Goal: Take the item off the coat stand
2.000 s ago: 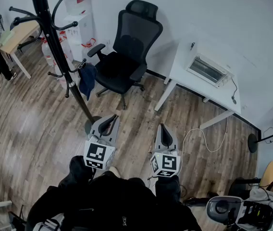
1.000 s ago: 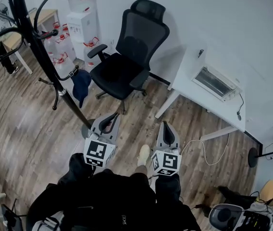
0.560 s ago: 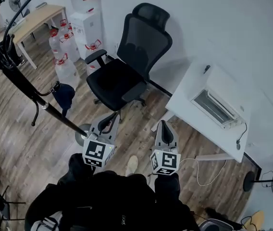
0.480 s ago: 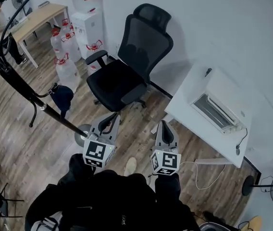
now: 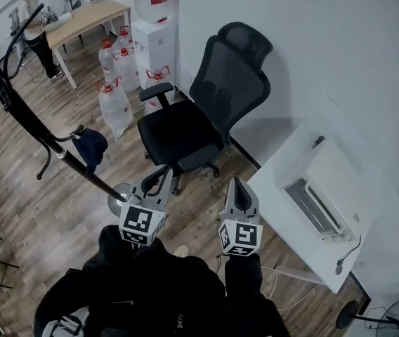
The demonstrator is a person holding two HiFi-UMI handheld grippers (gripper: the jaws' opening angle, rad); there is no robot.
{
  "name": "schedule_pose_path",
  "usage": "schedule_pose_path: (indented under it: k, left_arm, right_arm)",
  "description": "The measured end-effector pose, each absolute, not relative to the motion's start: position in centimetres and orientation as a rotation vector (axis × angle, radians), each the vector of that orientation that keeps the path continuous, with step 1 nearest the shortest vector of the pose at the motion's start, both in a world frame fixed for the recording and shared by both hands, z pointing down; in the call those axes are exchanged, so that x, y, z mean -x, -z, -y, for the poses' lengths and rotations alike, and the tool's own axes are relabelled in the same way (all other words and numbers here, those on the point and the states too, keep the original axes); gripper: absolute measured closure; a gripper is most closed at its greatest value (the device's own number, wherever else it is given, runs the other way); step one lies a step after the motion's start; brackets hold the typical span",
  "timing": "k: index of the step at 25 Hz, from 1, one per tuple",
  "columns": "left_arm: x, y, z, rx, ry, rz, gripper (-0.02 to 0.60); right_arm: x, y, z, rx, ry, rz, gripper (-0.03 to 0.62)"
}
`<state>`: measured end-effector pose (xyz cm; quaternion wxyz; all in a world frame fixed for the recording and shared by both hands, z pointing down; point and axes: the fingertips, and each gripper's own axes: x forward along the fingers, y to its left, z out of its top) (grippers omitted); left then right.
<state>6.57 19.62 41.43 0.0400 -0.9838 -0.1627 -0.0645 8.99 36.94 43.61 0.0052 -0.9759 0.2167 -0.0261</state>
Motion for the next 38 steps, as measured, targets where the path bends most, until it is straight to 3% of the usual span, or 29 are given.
schedule_pose_path:
  k: [14, 26, 38]
  left_arm:
    - [-11.9, -43.1, -14.5, 3.057, 0.238, 0.28, 0.545]
    - [-19.1, -41.0, -2.3, 3.1, 0.226, -0.102, 0.545]
    - [-17.0, -41.8, 8.7, 3.092, 0.231, -0.592, 0.545]
  right_arm:
    - [-16.1, -45.3, -31.1, 2.997, 0.12, -0.926, 0.579]
    - [-26.7, -42.8, -16.1, 2.859, 0.091, -1.352, 0.579]
    - [-28.2, -43.0, -1.5, 2.609, 0.089, -1.823, 0.579]
